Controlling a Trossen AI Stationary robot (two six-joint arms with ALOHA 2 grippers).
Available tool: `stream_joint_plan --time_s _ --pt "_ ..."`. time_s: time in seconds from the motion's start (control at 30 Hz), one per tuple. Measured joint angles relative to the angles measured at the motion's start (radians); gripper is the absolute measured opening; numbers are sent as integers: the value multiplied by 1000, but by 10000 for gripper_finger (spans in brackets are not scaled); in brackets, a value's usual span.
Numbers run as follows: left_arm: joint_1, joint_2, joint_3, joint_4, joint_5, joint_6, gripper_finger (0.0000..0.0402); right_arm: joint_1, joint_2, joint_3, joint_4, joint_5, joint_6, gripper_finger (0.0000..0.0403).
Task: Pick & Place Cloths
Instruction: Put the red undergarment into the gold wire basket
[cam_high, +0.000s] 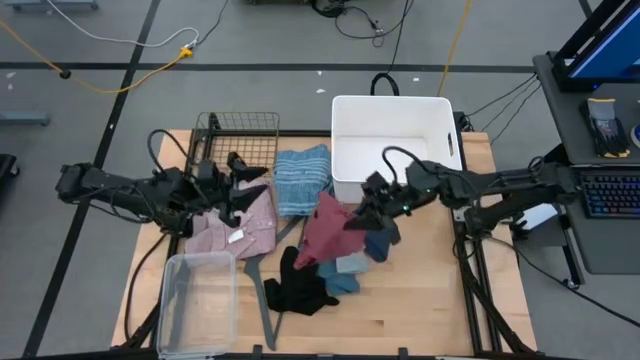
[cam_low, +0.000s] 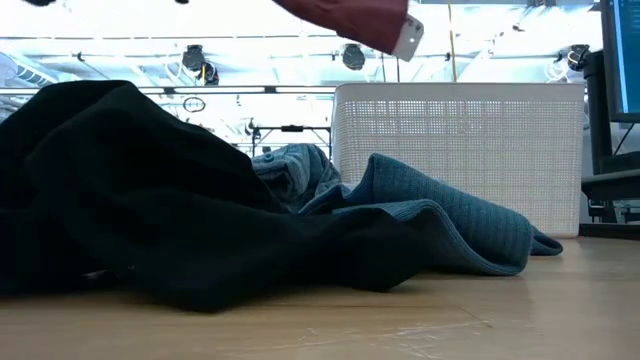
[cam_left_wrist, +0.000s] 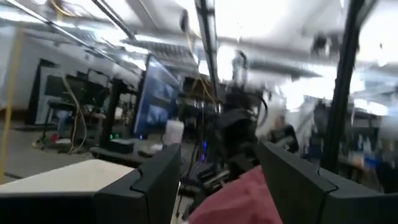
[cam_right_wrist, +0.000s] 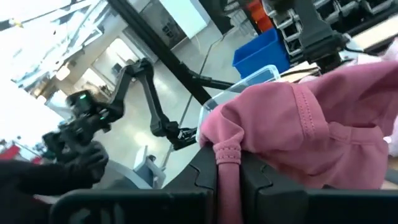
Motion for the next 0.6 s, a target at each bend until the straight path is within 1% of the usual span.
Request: stream_joint_plan --time_s 0.1,0.17,0.27,0.37,0.6 --pt "0 49 121 -182 30 21 225 -30 17 0 5 -19 24 8" --pt "0 86 196 -304 31 29 225 -44 24 0 2 -20 32 8" --pt "-5 147 303 -440 30 70 225 -62 34 0 31 -21 62 8" --pt "-20 208 397 -510 31 126 225 -65 34 0 76 -20 94 8" --pt "-85 333 569 -638 28 257 225 -93 34 0 205 -21 180 8"
